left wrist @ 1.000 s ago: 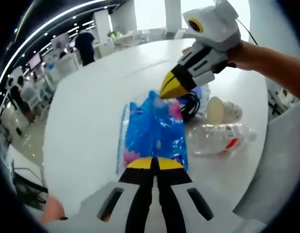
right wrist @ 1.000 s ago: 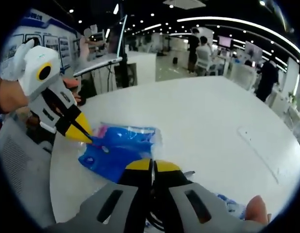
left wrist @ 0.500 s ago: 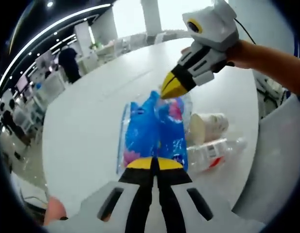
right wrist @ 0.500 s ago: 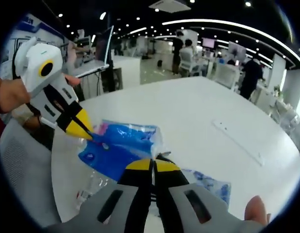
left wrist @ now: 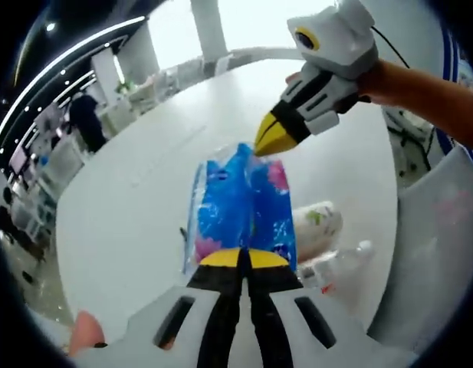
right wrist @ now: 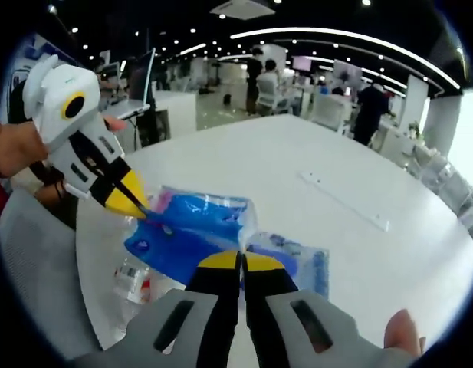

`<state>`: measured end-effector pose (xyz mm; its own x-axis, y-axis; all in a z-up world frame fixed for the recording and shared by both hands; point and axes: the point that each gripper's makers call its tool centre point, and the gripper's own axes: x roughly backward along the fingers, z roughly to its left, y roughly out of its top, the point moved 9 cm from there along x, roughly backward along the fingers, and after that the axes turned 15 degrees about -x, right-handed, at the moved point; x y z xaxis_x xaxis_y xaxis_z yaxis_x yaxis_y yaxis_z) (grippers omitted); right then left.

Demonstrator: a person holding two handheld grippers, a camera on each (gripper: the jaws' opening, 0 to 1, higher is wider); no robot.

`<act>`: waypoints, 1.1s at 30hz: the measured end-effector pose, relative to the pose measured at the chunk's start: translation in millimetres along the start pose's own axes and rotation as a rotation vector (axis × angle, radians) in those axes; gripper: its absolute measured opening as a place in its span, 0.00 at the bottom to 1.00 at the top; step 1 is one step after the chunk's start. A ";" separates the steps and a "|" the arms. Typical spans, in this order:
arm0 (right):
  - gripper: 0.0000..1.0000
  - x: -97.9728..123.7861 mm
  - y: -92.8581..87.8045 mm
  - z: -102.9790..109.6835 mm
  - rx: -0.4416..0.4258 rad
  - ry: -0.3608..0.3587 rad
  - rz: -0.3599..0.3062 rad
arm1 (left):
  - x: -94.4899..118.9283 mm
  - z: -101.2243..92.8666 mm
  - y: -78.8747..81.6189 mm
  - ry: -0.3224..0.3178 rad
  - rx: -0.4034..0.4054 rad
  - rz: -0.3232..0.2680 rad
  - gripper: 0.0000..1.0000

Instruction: Arrange the tabletop items into an orderly group along one side of the table until the central work area is clear of visible clutter.

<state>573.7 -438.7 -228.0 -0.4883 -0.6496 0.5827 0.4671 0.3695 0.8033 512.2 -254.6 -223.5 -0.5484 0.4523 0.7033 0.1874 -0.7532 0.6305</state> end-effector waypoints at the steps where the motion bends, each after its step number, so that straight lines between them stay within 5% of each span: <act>1: 0.01 4.0 -1.6 -3.8 -0.006 -0.011 -0.006 | -2.9 -0.1 4.7 -0.005 -0.013 -0.005 0.00; 33: 0.02 85.0 -52.7 -92.6 -0.173 -0.251 -0.053 | -101.5 -3.2 100.3 -0.138 -0.176 -0.109 0.00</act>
<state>575.9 -574.9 -232.2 -0.6718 -0.4728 0.5702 0.5443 0.2070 0.8129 584.0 -377.6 -232.7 -0.4385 0.5873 0.6803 -0.0186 -0.7627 0.6465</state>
